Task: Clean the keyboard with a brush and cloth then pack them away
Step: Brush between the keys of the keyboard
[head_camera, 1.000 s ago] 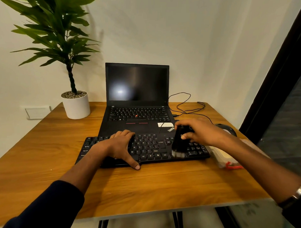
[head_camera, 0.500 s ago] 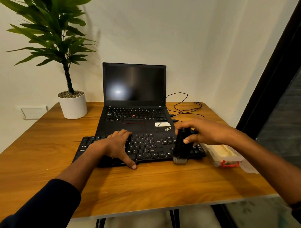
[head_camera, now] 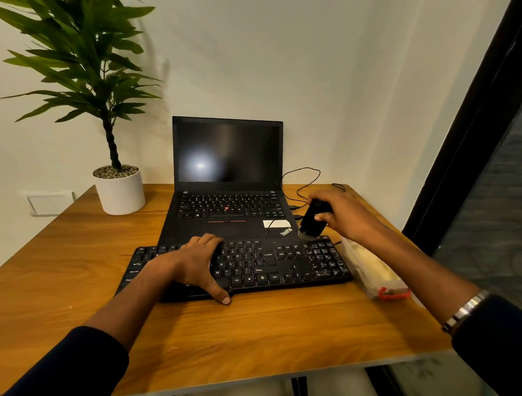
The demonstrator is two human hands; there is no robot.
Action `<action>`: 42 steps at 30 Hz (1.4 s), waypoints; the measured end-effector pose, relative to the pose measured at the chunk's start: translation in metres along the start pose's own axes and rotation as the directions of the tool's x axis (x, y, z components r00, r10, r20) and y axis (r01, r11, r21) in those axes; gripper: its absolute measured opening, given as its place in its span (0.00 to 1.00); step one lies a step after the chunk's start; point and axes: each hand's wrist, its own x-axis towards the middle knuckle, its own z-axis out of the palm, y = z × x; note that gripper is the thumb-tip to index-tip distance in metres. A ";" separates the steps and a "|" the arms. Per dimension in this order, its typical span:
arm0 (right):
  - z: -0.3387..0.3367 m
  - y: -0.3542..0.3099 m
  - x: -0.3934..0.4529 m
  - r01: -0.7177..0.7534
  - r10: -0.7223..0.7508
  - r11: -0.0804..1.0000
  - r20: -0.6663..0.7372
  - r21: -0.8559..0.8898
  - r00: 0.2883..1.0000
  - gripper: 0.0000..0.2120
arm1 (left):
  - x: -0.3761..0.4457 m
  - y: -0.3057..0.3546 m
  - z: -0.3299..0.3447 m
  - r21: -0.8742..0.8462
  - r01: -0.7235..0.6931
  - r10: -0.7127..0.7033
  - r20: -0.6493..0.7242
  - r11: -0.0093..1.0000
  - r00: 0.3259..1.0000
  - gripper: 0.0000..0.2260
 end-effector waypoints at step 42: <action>0.003 0.009 0.016 -0.070 0.068 0.997 0.070 0.015 0.995 0.14 | 0.002 -0.003 0.001 -0.035 -0.005 0.005 0.005 0.999 1.000 0.72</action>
